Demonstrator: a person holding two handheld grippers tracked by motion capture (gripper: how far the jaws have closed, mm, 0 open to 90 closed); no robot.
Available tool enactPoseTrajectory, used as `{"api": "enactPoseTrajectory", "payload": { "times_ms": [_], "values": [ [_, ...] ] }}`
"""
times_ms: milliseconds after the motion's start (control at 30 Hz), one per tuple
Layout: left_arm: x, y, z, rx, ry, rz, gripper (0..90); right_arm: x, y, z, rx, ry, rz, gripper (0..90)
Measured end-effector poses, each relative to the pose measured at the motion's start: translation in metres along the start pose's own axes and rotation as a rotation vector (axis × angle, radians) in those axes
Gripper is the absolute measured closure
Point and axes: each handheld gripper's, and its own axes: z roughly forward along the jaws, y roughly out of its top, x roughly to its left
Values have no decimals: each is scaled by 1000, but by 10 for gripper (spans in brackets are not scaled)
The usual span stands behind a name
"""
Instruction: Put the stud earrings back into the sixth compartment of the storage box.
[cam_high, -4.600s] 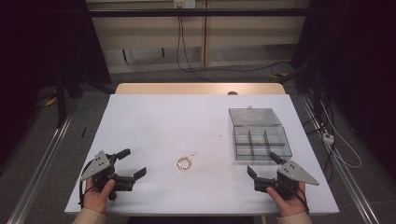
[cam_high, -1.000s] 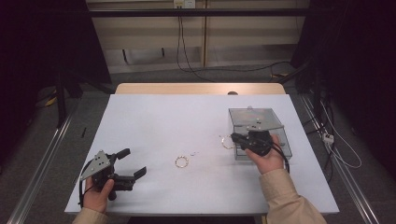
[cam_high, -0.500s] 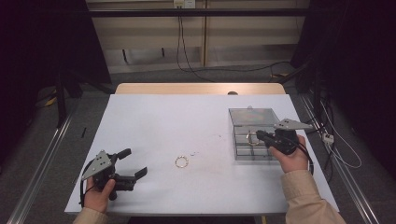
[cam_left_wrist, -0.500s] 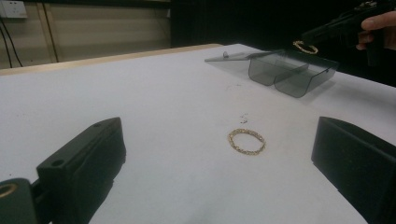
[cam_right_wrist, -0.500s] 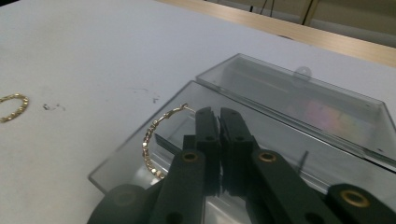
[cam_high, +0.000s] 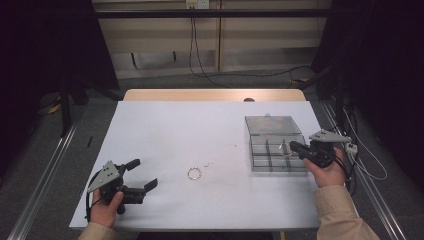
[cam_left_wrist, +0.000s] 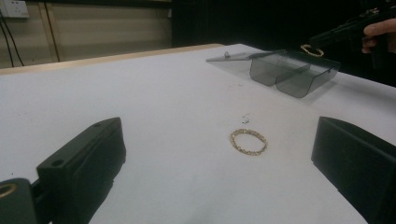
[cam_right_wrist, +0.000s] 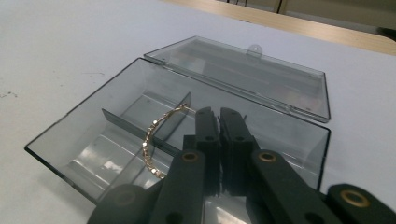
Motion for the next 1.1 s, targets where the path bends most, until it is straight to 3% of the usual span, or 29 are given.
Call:
{"api": "enactPoseTrajectory", "payload": {
  "times_ms": [500, 1100],
  "values": [
    [0, 0, 0, 9, 0, 11, 26, -20, -21, -9, 26, -54, 18, 869],
    [-1, 0, 1, 10, -6, 16, 26, -18, -30, -17, 29, -65, -11, 868]
  ]
}}
